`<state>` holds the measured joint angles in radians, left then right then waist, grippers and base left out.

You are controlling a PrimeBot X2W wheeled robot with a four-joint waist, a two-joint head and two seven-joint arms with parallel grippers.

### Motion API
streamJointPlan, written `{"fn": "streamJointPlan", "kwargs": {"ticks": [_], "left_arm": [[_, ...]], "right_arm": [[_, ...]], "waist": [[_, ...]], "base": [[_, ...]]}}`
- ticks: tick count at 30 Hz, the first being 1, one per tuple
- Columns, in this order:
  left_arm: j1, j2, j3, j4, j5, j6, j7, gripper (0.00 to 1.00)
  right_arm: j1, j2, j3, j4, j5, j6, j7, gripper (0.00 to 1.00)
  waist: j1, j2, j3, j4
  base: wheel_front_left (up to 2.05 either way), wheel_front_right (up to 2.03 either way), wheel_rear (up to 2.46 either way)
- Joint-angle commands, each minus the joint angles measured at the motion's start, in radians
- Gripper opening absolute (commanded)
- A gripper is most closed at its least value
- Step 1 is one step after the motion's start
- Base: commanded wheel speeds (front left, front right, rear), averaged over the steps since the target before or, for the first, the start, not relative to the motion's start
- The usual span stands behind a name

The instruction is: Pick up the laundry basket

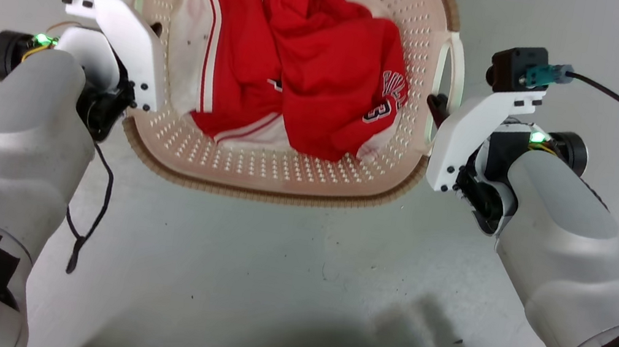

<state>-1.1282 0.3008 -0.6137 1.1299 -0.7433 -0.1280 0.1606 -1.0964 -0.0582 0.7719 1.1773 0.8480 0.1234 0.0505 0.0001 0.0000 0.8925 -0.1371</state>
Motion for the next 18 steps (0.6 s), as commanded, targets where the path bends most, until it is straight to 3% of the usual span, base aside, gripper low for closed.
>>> {"fn": "streamJointPlan", "kwargs": {"ticks": [1, 18], "left_arm": [[0.010, -0.014, -0.011, -0.001, -0.007, -0.004, 0.005, 0.00], [0.137, -0.063, -0.086, 0.033, -0.185, -0.008, 0.212, 0.00]], "right_arm": [[0.005, 0.015, 0.013, -0.011, 0.007, 0.013, 0.005, 0.00], [0.085, 0.018, 0.107, 0.039, 0.135, 0.013, 0.272, 0.00]], "waist": [[-0.0001, 0.0000, -0.020, -0.001], [-0.0001, 0.0000, -0.370, 0.020]], "base": [[0.00, 0.00, 0.00], [0.00, 0.00, 0.00]]}}
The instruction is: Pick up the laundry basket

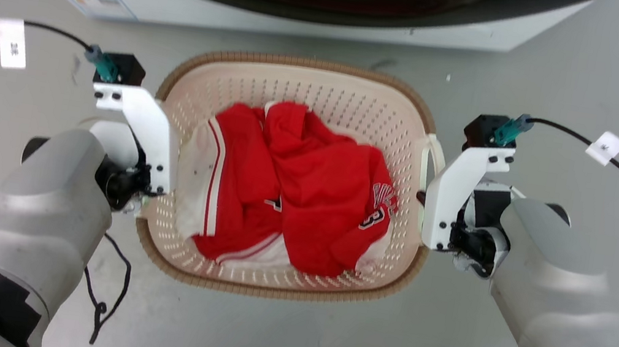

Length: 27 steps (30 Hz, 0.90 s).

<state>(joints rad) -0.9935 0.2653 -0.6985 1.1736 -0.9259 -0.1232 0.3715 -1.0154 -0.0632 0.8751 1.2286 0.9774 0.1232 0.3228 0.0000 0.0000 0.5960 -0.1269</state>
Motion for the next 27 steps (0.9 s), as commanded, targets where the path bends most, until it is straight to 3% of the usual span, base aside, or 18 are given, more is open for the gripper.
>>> {"fn": "streamJointPlan", "kwargs": {"ticks": [1, 18, 27], "left_arm": [[0.011, -0.026, -0.003, -0.010, -0.013, -0.013, 0.007, 0.00], [0.152, -0.060, -0.048, 0.019, -0.126, -0.013, 0.140, 0.00], [0.178, -0.072, -0.064, 0.003, -0.147, -0.013, 0.111, 0.00]], "right_arm": [[0.011, 0.023, 0.007, -0.009, 0.009, 0.014, 0.010, 0.00], [0.121, 0.013, 0.032, 0.045, 0.061, 0.013, 0.178, 0.00], [0.124, 0.001, 0.041, 0.053, 0.052, 0.013, 0.175, 0.00]], "waist": [[0.0000, 0.0000, -0.098, 0.010], [0.0000, 0.0000, -0.448, 0.033], [0.0000, 0.0000, -0.544, 0.039]], "base": [[0.00, 0.00, 0.00], [0.00, 0.00, 0.00], [0.00, 0.00, 0.00]]}}
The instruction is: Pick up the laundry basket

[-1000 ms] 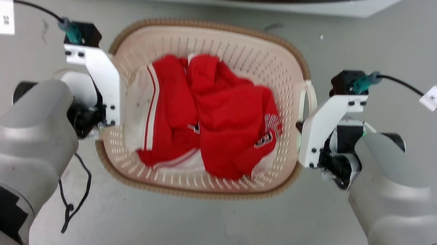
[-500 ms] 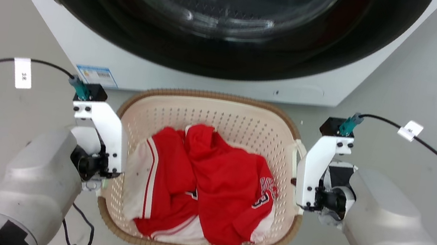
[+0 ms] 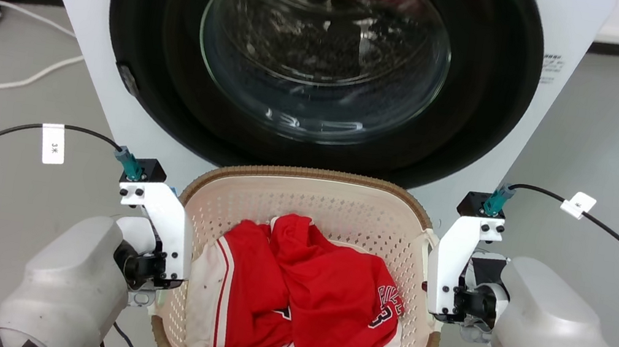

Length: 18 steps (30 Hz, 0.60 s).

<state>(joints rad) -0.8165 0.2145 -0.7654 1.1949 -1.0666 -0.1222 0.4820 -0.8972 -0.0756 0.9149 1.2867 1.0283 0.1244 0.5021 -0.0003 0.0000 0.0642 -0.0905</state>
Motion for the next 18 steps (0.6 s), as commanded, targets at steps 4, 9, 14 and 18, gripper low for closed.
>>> {"fn": "streamJointPlan", "kwargs": {"ticks": [4, 9, 14, 18], "left_arm": [[0.025, -0.030, -0.008, -0.012, -0.020, -0.015, 0.009, 0.00], [0.062, -0.037, -0.016, 0.002, -0.040, -0.015, 0.018, 0.00], [0.098, -0.049, -0.021, 0.012, -0.062, -0.015, 0.028, 0.00], [0.122, -0.057, -0.027, 0.014, -0.071, -0.015, 0.026, 0.00]], "right_arm": [[0.026, 0.008, 0.007, -0.003, -0.001, 0.012, 0.006, 0.00], [0.053, 0.007, 0.011, -0.002, 0.000, 0.011, 0.012, 0.00], [0.085, 0.007, 0.012, -0.002, 0.004, 0.011, 0.028, 0.00], [0.116, 0.011, 0.008, -0.001, 0.012, 0.011, 0.042, 0.00]], "waist": [[0.0003, 0.0000, -0.056, 0.004], [0.0003, 0.0000, -0.100, 0.004], [0.0003, 0.0000, -0.140, 0.009], [0.0003, 0.0000, -0.161, 0.010]], "base": [[0.00, 0.00, 0.00], [0.00, 0.00, 0.00], [0.00, 0.00, 0.00], [0.00, 0.00, 0.00]]}}
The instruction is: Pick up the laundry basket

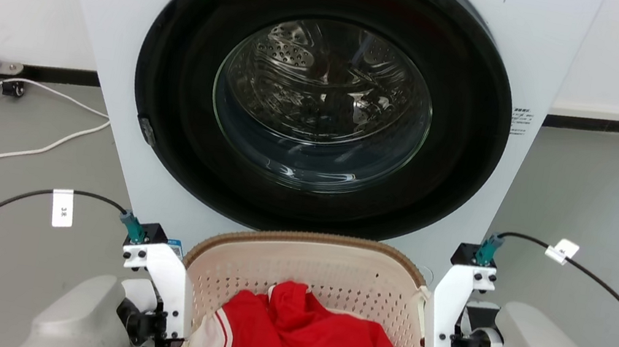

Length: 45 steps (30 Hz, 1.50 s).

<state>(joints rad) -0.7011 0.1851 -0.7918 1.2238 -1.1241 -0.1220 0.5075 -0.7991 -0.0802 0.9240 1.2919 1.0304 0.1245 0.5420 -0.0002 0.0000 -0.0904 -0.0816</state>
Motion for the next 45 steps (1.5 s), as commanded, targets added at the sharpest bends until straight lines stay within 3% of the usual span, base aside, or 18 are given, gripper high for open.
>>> {"fn": "streamJointPlan", "kwargs": {"ticks": [1, 45], "left_arm": [[0.015, -0.030, -0.002, -0.015, -0.015, -0.015, 0.003, 0.00], [0.083, -0.050, -0.073, -0.017, -0.087, -0.015, 0.009, 0.00]], "right_arm": [[0.026, 0.017, -0.002, -0.006, 0.011, 0.011, 0.005, 0.00], [0.115, 0.014, -0.102, -0.007, -0.051, 0.011, 0.067, 0.00]], "waist": [[0.0002, 0.0000, -0.012, 0.001], [0.0002, 0.0000, -0.042, 0.010]], "base": [[0.00, 0.00, 0.00], [0.00, 0.00, 0.00]]}}
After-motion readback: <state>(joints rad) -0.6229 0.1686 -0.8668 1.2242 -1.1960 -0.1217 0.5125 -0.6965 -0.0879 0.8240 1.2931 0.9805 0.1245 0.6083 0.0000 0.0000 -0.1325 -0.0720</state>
